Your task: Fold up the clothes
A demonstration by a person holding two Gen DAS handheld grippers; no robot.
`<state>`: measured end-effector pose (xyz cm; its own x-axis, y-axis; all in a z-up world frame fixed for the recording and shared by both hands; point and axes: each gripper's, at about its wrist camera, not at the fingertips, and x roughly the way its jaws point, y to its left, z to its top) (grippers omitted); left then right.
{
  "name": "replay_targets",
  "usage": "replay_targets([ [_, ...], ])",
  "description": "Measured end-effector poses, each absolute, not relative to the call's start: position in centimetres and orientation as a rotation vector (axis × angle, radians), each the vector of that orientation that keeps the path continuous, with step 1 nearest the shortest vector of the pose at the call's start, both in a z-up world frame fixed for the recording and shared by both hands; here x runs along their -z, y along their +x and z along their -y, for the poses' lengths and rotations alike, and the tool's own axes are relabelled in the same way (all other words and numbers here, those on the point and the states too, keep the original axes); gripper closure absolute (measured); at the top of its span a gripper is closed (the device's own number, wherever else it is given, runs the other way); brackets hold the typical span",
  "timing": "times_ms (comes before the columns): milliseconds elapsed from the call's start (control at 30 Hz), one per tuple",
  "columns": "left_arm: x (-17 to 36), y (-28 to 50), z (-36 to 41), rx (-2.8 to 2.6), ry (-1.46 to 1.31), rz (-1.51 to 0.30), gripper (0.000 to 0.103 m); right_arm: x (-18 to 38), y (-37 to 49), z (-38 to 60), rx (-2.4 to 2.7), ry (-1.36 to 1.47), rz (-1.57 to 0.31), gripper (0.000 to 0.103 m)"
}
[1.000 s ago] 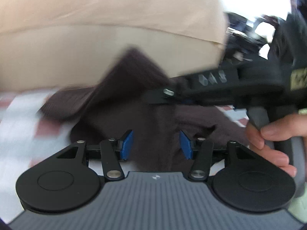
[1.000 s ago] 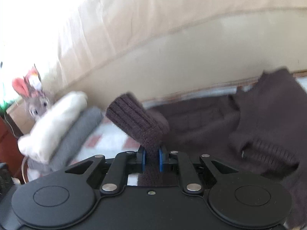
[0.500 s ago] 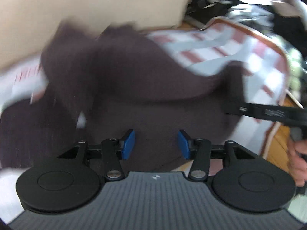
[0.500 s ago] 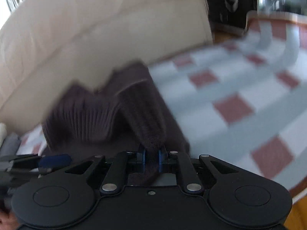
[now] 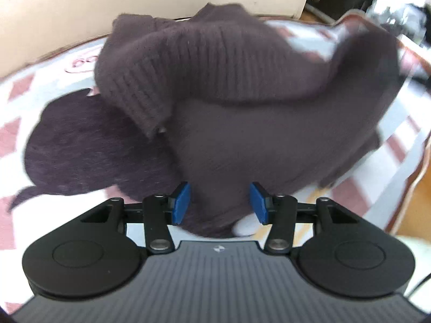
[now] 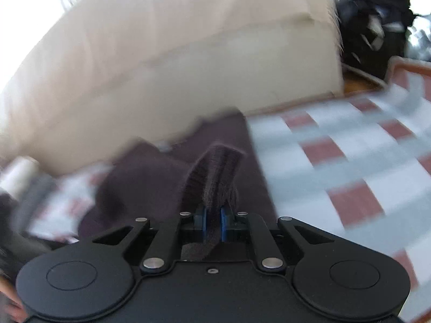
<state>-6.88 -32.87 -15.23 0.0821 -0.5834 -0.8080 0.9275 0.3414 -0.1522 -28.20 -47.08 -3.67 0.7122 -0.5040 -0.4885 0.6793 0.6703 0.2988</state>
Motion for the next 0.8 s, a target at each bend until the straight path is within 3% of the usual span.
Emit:
replay_targets([
  [67,15.2,-6.4,32.5,1.185,0.439,-0.934,0.054,3.0,-27.9,47.4,0.730,0.452,-0.418,0.092],
  [200,14.5,-4.0,31.6,1.136,0.271,-0.969,0.054,7.5,-26.9,49.0,0.833,0.466,-0.651,0.092],
  [333,13.0,0.1,30.3,1.051,-0.006,-0.921,0.045,9.2,-24.5,47.6,0.807,0.245,-0.810,0.087],
  [467,12.5,3.1,31.7,1.044,0.000,-0.986,0.045,8.0,-24.7,48.2,0.737,0.235,-0.774,0.086],
  [533,12.6,3.3,32.1,1.048,0.017,-0.991,0.045,7.9,-25.3,49.1,0.711,0.282,-0.738,0.075],
  [667,14.2,3.6,33.3,1.073,0.022,-1.012,0.030,8.2,-27.0,49.8,0.681,0.394,-0.663,0.073],
  [733,15.6,3.9,35.3,1.063,0.102,-1.044,0.041,8.4,-27.8,50.0,0.657,0.455,-0.627,0.073],
  [767,15.7,3.8,36.1,1.087,0.117,-1.041,0.079,8.3,-28.0,50.0,0.646,0.469,-0.614,0.073],
  [800,15.4,3.6,36.6,1.151,0.119,-1.023,0.089,8.2,-28.2,50.0,0.639,0.466,-0.609,0.073],
])
